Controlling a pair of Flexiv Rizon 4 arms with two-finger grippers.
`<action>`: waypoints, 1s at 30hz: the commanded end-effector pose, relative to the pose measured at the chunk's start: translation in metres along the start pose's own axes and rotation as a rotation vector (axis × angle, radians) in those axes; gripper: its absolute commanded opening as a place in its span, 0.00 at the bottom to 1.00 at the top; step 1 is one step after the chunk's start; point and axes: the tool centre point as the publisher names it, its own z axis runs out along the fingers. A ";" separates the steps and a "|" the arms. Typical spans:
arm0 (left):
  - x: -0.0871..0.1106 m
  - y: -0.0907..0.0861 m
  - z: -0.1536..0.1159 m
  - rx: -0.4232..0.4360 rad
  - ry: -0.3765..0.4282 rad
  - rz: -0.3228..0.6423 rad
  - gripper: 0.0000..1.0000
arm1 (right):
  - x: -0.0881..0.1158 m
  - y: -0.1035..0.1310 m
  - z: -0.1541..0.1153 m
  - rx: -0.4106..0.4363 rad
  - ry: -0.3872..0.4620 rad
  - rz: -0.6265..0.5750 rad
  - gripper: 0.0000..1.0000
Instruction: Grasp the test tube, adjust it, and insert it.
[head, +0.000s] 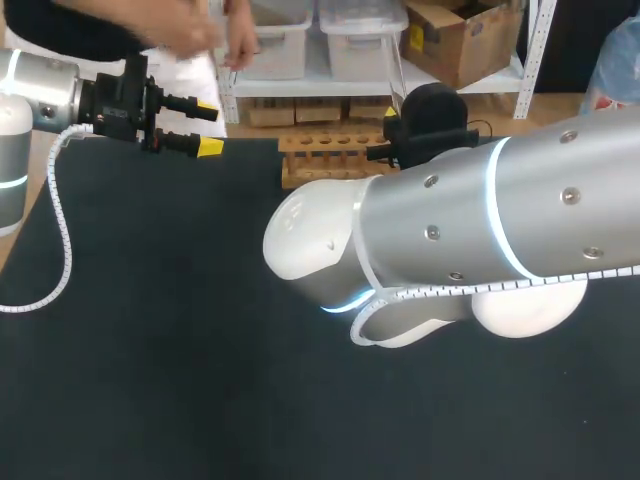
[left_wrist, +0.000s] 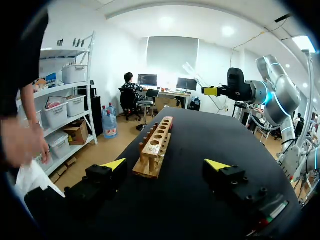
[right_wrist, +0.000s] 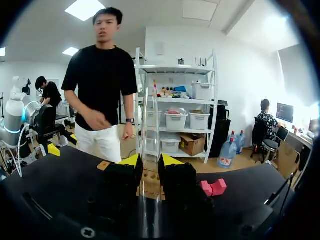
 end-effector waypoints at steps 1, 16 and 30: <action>0.001 -0.003 0.000 -0.006 -0.003 0.003 1.00 | -0.002 -0.001 -0.001 -0.002 0.004 0.000 0.00; 0.001 -0.003 0.000 -0.006 -0.003 0.003 1.00 | -0.002 0.002 0.013 -0.035 -0.009 0.002 0.00; 0.001 -0.003 0.000 -0.006 -0.003 0.003 1.00 | 0.044 0.024 0.034 -0.074 0.156 0.059 0.00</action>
